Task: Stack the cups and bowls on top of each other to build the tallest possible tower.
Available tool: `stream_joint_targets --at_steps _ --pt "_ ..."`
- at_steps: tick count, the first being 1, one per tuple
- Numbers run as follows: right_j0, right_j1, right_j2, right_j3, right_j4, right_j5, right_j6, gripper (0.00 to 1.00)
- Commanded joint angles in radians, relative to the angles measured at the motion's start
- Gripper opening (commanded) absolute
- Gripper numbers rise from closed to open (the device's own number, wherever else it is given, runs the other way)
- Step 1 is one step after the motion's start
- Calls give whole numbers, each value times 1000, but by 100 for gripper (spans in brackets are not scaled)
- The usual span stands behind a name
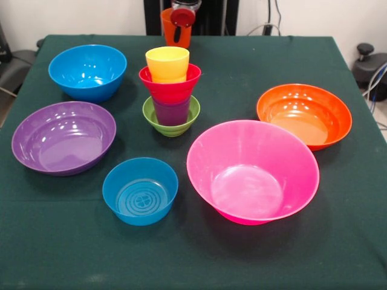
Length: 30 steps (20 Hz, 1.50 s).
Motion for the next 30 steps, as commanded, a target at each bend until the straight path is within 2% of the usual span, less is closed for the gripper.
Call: stream_joint_targets --at_steps 1,4,11,19,23,28,30 --pt "-4 -6 106 -103 13 59 29 0" --pt "1 -30 102 -99 11 69 25 0" --pt "3 -206 110 -73 13 250 -12 0" --pt "-13 -299 133 -77 9 356 -23 0" --pt "-9 -299 125 -115 15 397 -25 0" --pt "24 -250 82 -212 8 440 -29 0" --pt "27 -237 92 -243 5 450 -33 0"
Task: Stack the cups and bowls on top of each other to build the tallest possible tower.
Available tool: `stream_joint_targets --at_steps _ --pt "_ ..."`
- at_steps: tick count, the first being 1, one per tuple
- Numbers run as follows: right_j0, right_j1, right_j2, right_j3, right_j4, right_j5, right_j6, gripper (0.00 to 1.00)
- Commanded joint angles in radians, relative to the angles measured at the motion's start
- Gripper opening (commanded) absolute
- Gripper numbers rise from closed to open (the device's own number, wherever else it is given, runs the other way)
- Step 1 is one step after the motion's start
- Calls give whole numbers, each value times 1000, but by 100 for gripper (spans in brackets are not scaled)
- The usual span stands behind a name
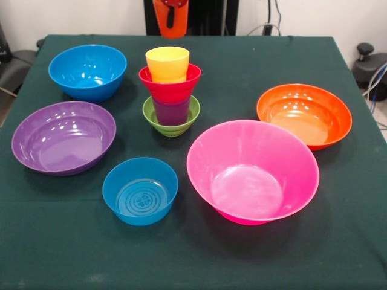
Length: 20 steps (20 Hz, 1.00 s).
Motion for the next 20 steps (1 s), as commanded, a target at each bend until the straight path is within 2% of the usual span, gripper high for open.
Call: stream_joint_targets --at_steps 1,4,8,15,20 --pt "24 38 83 -156 4 111 -37 0" --pt "57 42 87 -193 3 108 -27 0" --pt "95 37 105 -235 14 180 -20 0" --pt "179 40 84 -272 36 270 28 0" --pt "184 19 78 -266 37 296 19 0"
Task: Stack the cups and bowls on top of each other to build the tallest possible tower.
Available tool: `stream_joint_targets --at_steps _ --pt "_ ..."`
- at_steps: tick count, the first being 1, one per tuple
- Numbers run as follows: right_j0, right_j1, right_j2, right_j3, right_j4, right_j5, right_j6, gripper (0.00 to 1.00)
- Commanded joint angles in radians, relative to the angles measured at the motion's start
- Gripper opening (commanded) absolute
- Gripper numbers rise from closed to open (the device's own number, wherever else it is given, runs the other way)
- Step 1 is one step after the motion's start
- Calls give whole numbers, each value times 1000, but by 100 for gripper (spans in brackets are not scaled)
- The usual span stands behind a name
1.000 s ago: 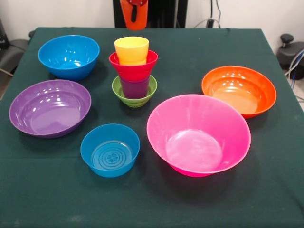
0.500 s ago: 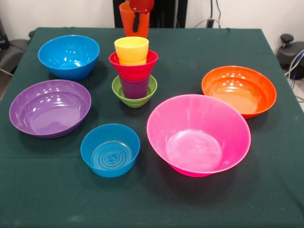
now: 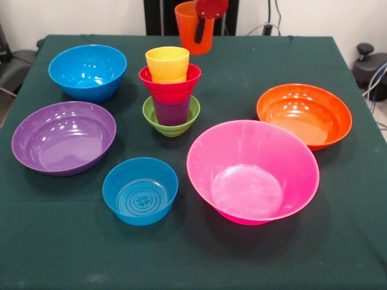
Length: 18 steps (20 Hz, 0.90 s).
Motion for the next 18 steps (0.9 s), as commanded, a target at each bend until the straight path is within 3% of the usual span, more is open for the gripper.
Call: stream_joint_targets --at_steps 1,4,18 --pt "-5 20 81 -52 23 111 8 0" --pt "-30 13 93 -9 25 77 3 0" --pt "-85 -92 117 69 33 111 -18 0"
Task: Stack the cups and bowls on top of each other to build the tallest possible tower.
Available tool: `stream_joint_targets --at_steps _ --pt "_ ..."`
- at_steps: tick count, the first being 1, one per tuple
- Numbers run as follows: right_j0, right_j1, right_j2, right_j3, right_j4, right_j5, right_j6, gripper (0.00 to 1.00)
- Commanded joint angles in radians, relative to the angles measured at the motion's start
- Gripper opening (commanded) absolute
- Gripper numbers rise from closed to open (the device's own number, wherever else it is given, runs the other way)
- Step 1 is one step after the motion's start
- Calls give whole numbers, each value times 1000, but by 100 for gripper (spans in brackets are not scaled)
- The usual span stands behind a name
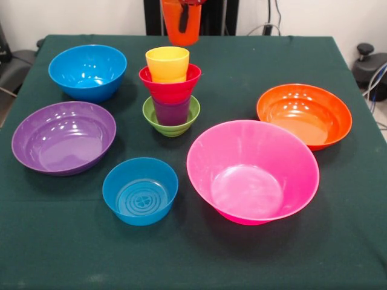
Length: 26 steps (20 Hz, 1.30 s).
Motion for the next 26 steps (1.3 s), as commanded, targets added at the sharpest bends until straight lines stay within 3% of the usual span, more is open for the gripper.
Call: stream_joint_targets --at_steps 1,10,14,26 --pt "-12 -33 113 60 32 105 -13 0" --pt "11 -59 102 64 36 146 1 0" --pt "15 -29 89 40 25 113 14 0" --pt "19 -1 71 -37 18 167 14 0"
